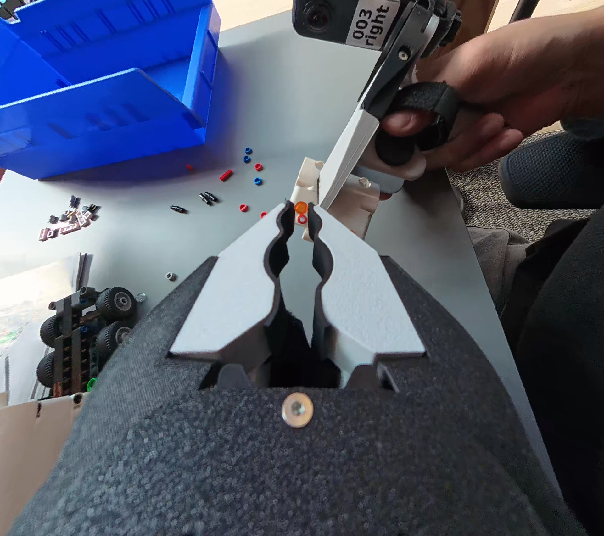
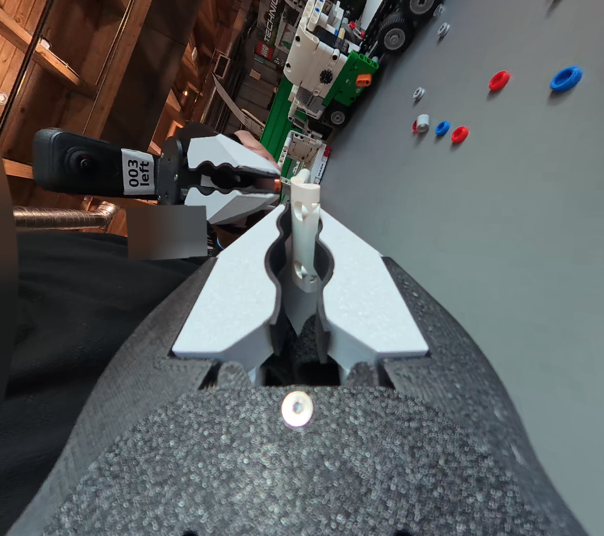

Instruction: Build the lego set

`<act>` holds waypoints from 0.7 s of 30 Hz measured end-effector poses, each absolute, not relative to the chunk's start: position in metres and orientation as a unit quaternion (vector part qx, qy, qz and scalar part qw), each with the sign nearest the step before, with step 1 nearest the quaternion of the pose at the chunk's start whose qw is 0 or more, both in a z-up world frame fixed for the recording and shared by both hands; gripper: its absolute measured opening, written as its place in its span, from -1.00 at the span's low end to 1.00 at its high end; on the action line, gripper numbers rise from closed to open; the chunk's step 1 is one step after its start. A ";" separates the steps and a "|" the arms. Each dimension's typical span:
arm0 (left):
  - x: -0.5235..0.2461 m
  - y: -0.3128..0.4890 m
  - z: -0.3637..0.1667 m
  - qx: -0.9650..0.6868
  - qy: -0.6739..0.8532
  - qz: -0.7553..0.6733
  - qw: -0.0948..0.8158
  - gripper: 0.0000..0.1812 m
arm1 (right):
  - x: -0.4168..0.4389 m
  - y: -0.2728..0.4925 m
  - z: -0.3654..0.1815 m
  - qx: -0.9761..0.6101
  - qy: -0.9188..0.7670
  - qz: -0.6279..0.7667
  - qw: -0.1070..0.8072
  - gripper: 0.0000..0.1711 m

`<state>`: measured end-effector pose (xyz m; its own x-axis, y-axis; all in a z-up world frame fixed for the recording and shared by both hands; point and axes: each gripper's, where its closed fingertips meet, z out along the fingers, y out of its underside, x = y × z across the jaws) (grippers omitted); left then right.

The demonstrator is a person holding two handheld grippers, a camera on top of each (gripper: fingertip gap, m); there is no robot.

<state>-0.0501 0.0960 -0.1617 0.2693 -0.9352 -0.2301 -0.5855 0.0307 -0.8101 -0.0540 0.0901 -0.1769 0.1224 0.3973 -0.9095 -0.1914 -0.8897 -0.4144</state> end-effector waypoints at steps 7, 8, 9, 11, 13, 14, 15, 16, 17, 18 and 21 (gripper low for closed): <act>-0.050 0.095 -0.173 -0.683 0.573 -0.202 0.406 -0.94 | -0.055 0.088 -0.179 -0.719 -0.077 0.654 0.222 -0.90; -0.050 0.095 -0.173 -0.685 0.572 -0.202 0.402 -0.94 | -0.055 0.089 -0.179 -0.719 -0.075 0.654 0.222 -0.90; -0.051 0.096 -0.173 -0.686 0.572 -0.201 0.402 -0.94 | -0.054 0.089 -0.178 -0.717 -0.072 0.657 0.223 -0.90; -0.051 0.096 -0.170 -0.688 0.570 -0.202 0.401 -0.94 | -0.054 0.090 -0.176 -0.710 -0.065 0.666 0.219 -0.90; -0.052 0.096 -0.167 -0.687 0.572 -0.197 0.402 -0.94 | -0.055 0.090 -0.173 -0.702 -0.056 0.677 0.215 -0.90; -0.053 0.096 -0.166 -0.687 0.574 -0.194 0.400 -0.94 | -0.056 0.090 -0.171 -0.697 -0.053 0.683 0.212 -0.90; -0.053 0.096 -0.164 -0.689 0.575 -0.194 0.396 -0.94 | -0.057 0.090 -0.170 -0.693 -0.050 0.688 0.210 -0.91; -0.054 0.096 -0.162 -0.691 0.575 -0.194 0.392 -0.94 | -0.058 0.090 -0.168 -0.688 -0.045 0.694 0.208 -0.91; -0.055 0.096 -0.160 -0.692 0.576 -0.194 0.390 -0.94 | -0.059 0.090 -0.166 -0.682 -0.041 0.700 0.207 -0.91; -0.056 0.096 -0.158 -0.692 0.576 -0.197 0.388 -0.94 | -0.060 0.089 -0.163 -0.673 -0.035 0.710 0.202 -0.91; -0.058 0.093 -0.151 -0.695 0.573 -0.211 0.379 -0.94 | -0.063 0.086 -0.156 -0.650 -0.024 0.736 0.187 -0.91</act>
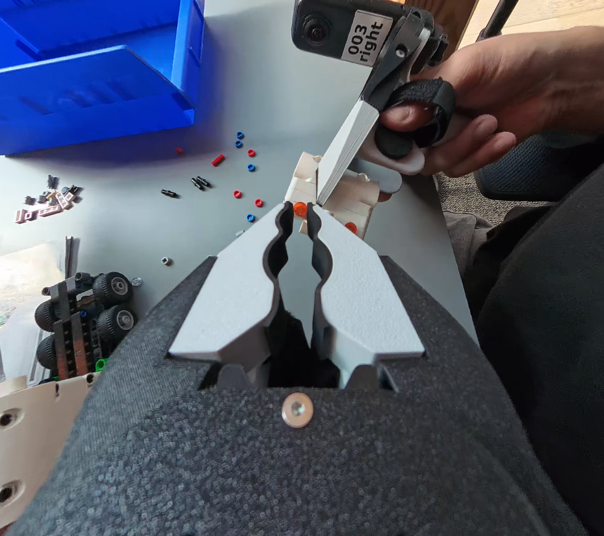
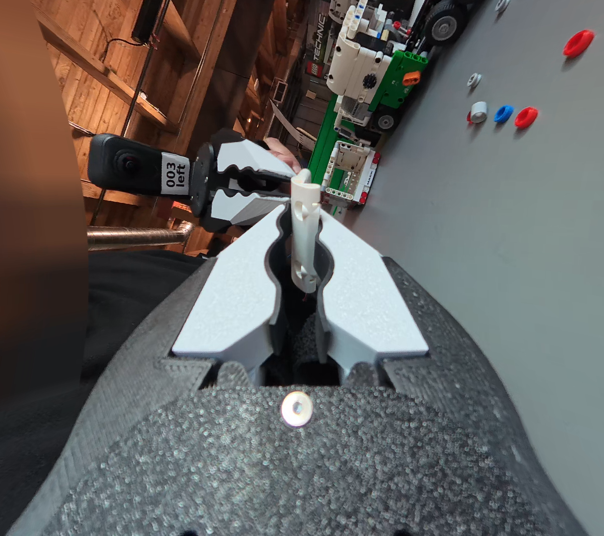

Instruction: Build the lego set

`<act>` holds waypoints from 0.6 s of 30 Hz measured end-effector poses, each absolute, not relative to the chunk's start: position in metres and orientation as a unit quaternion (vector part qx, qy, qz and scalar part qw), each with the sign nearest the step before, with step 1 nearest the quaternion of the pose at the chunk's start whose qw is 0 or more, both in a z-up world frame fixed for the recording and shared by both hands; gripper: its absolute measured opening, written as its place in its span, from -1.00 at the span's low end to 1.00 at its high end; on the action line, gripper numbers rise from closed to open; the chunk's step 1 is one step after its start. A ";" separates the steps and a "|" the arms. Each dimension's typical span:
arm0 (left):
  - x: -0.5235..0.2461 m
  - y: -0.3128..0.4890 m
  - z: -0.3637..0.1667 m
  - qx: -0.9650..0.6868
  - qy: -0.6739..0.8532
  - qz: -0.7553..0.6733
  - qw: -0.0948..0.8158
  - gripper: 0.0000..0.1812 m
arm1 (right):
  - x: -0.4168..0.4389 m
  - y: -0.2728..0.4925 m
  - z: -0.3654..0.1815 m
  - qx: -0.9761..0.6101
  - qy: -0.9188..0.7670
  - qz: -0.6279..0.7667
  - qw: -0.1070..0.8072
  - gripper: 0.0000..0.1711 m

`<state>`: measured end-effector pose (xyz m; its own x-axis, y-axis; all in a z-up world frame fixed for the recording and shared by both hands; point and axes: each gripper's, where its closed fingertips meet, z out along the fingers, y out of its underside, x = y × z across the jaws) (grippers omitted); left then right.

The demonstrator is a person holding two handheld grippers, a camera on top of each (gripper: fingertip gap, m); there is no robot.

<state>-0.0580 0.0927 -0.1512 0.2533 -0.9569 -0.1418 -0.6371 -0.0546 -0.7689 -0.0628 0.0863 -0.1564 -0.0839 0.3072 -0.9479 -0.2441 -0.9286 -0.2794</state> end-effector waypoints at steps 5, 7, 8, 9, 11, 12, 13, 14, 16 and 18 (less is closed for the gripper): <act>-0.063 0.092 -0.148 -0.700 0.568 -0.215 0.376 -0.93 | -0.067 0.085 -0.154 -0.641 -0.022 0.745 0.182 -0.91; -0.065 0.093 -0.148 -0.704 0.560 -0.217 0.379 -0.90 | -0.068 0.084 -0.154 -0.643 -0.024 0.743 0.184 -0.91; -0.066 0.094 -0.147 -0.706 0.555 -0.216 0.383 -0.90 | -0.067 0.084 -0.153 -0.639 -0.024 0.746 0.184 -0.91; -0.067 0.096 -0.145 -0.708 0.547 -0.217 0.390 -0.87 | -0.067 0.084 -0.152 -0.637 -0.022 0.749 0.181 -0.91; -0.067 0.096 -0.139 -0.709 0.531 -0.236 0.399 -0.83 | -0.064 0.086 -0.151 -0.631 -0.014 0.755 0.181 -0.91; -0.067 0.096 -0.136 -0.710 0.521 -0.251 0.402 -0.80 | -0.064 0.086 -0.151 -0.631 -0.013 0.754 0.181 -0.91; -0.067 0.096 -0.133 -0.711 0.513 -0.263 0.403 -0.80 | -0.065 0.086 -0.151 -0.632 -0.015 0.753 0.183 -0.91; -0.067 0.095 -0.132 -0.710 0.509 -0.272 0.403 -0.80 | -0.066 0.086 -0.152 -0.634 -0.018 0.751 0.184 -0.91; -0.070 0.095 -0.129 -0.712 0.496 -0.287 0.406 -0.81 | -0.066 0.086 -0.151 -0.633 -0.018 0.752 0.183 -0.91; -0.079 0.100 -0.127 -0.724 0.469 -0.304 0.404 -0.82 | -0.061 0.088 -0.148 -0.624 -0.009 0.759 0.185 -0.91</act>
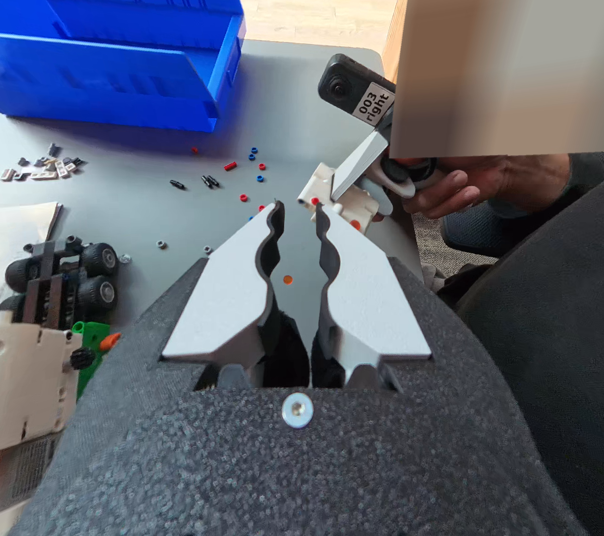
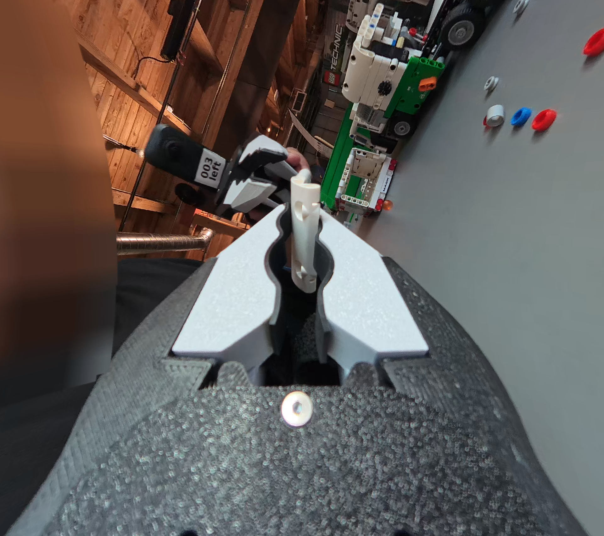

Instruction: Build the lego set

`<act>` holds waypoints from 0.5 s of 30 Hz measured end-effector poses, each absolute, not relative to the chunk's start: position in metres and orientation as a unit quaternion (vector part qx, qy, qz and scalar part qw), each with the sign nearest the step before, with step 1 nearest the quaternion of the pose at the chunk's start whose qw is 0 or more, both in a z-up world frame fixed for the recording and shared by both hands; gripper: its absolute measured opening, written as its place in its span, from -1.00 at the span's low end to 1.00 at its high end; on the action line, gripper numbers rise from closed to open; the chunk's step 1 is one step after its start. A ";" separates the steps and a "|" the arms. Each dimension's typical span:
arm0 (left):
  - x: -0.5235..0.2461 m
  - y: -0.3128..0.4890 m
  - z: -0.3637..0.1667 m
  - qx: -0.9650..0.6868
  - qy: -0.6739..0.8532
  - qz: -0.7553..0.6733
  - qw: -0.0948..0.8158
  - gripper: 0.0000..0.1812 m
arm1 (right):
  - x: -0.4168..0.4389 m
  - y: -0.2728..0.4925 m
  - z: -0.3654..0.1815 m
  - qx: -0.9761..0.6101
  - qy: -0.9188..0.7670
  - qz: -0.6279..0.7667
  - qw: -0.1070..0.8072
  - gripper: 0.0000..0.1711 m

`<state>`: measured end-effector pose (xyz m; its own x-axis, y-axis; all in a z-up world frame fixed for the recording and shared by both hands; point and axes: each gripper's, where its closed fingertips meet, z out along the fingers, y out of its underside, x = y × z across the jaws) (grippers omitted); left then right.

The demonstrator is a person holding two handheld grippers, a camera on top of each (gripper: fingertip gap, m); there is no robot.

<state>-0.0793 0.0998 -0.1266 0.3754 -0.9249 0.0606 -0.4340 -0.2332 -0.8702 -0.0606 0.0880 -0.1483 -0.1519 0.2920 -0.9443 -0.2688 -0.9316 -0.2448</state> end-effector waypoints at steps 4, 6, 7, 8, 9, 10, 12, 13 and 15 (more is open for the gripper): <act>-0.114 0.104 -0.146 -0.771 0.435 -0.272 0.379 -0.83 | -0.027 0.108 -0.164 -0.678 -0.003 0.689 0.257 -0.91; -0.132 0.095 -0.162 -0.789 0.437 -0.230 0.366 -0.82 | -0.016 0.114 -0.169 -0.693 0.002 0.666 0.276 -0.91; -0.139 0.089 -0.171 -0.797 0.439 -0.212 0.357 -0.82 | -0.017 0.114 -0.171 -0.692 0.004 0.668 0.273 -0.91; -0.146 0.085 -0.179 -0.806 0.435 -0.194 0.352 -0.82 | -0.019 0.113 -0.171 -0.693 0.003 0.670 0.267 -0.91; -0.151 0.081 -0.186 -0.812 0.430 -0.180 0.350 -0.82 | -0.023 0.112 -0.172 -0.700 -0.010 0.660 0.273 -0.91; -0.154 0.078 -0.193 -0.818 0.425 -0.170 0.349 -0.82 | -0.026 0.113 -0.178 -0.718 -0.026 0.636 0.281 -0.91; -0.158 0.079 -0.205 -0.827 0.414 -0.150 0.349 -0.82 | -0.032 0.111 -0.183 -0.734 -0.045 0.616 0.283 -0.91; -0.159 0.080 -0.210 -0.832 0.409 -0.144 0.347 -0.82 | -0.034 0.110 -0.183 -0.733 -0.048 0.619 0.278 -0.90; -0.158 0.084 -0.217 -0.837 0.397 -0.140 0.349 -0.82 | -0.033 0.111 -0.184 -0.735 -0.045 0.616 0.279 -0.91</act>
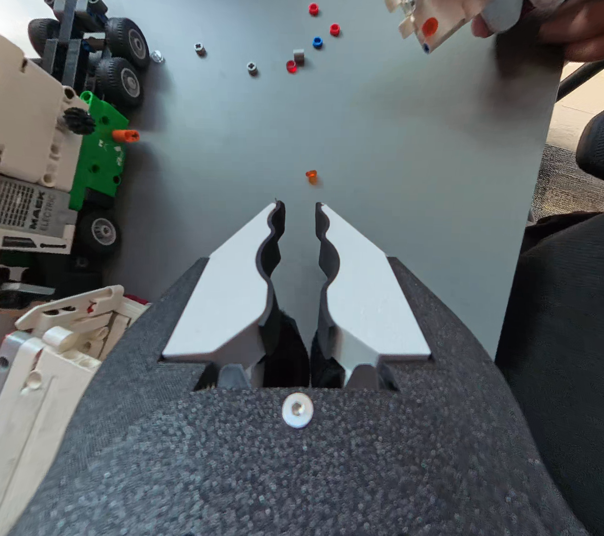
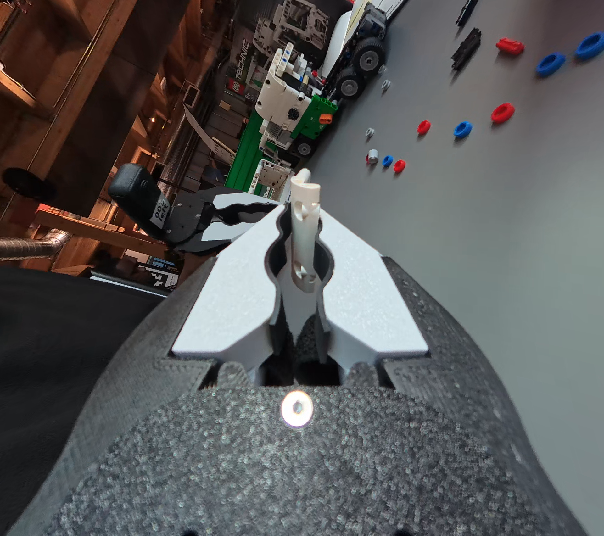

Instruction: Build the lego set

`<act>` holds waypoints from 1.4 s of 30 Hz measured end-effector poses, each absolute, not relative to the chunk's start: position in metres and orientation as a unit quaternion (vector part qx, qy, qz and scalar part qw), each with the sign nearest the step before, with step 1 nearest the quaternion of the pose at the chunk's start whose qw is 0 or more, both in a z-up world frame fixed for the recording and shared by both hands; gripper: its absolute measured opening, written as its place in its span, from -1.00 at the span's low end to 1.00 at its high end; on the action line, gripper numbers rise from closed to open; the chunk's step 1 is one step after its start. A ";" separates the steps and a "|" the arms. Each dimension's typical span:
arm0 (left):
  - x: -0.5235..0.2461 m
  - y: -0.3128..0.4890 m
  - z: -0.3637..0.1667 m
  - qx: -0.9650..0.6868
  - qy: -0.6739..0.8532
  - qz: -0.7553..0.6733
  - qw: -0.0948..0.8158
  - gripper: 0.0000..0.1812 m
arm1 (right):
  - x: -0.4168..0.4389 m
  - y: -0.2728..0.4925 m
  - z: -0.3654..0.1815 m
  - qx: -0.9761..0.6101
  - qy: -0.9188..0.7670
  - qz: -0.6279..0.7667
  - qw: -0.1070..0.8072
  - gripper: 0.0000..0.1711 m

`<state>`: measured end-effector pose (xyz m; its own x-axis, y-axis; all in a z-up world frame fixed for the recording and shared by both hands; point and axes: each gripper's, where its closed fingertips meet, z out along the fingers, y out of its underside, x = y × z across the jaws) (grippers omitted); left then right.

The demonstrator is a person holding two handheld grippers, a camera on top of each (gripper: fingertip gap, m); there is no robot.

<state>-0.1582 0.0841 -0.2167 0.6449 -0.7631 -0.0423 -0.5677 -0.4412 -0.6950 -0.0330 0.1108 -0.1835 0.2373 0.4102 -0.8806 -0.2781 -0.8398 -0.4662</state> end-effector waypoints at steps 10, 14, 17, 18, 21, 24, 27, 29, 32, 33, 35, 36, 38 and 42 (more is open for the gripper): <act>-0.139 0.097 -0.226 -0.834 0.391 -0.174 0.347 -0.84 | -0.030 0.113 -0.183 -0.733 -0.039 0.615 0.287 -0.90; -0.128 0.097 -0.234 -0.832 0.405 -0.178 0.337 -0.90 | -0.030 0.112 -0.183 -0.734 -0.042 0.615 0.285 -0.90; -0.126 0.097 -0.238 -0.830 0.411 -0.171 0.336 -0.94 | -0.030 0.112 -0.183 -0.734 -0.042 0.615 0.286 -0.90; -0.126 0.097 -0.238 -0.831 0.409 -0.173 0.336 -0.94 | -0.030 0.112 -0.183 -0.734 -0.043 0.615 0.285 -0.90; -0.126 0.097 -0.238 -0.832 0.405 -0.178 0.335 -0.94 | -0.031 0.112 -0.183 -0.734 -0.046 0.615 0.284 -0.91; -0.126 0.096 -0.238 -0.831 0.407 -0.177 0.336 -0.94 | -0.031 0.112 -0.183 -0.733 -0.046 0.616 0.283 -0.91; -0.126 0.096 -0.238 -0.827 0.416 -0.170 0.338 -0.94 | -0.031 0.111 -0.183 -0.733 -0.048 0.617 0.282 -0.91; -0.125 0.095 -0.237 -0.825 0.418 -0.169 0.340 -0.92 | -0.032 0.111 -0.183 -0.733 -0.049 0.617 0.282 -0.91; -0.125 0.093 -0.238 -0.826 0.416 -0.173 0.338 -0.90 | -0.032 0.111 -0.183 -0.733 -0.049 0.617 0.282 -0.91; -0.125 0.093 -0.238 -0.827 0.416 -0.176 0.336 -0.91 | -0.032 0.111 -0.183 -0.733 -0.049 0.617 0.282 -0.91; -0.126 0.092 -0.238 -0.827 0.415 -0.179 0.334 -0.94 | -0.032 0.111 -0.183 -0.734 -0.049 0.617 0.282 -0.90; -0.126 0.092 -0.238 -0.827 0.416 -0.177 0.334 -0.94 | -0.032 0.111 -0.184 -0.734 -0.049 0.616 0.282 -0.90; -0.125 0.094 -0.234 -0.824 0.413 -0.178 0.345 -0.94 | -0.032 0.110 -0.184 -0.734 -0.051 0.617 0.281 -0.90; -0.104 0.090 -0.190 -0.772 0.399 -0.273 0.413 -0.94 | -0.043 0.101 -0.187 -0.742 -0.081 0.613 0.259 -0.91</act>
<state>-0.1037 0.0895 -0.1902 0.5316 -0.8420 0.0918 -0.3905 -0.3399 -0.8556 -0.0429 0.1013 -0.1874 0.2362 0.4372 -0.8678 -0.1972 -0.8529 -0.4833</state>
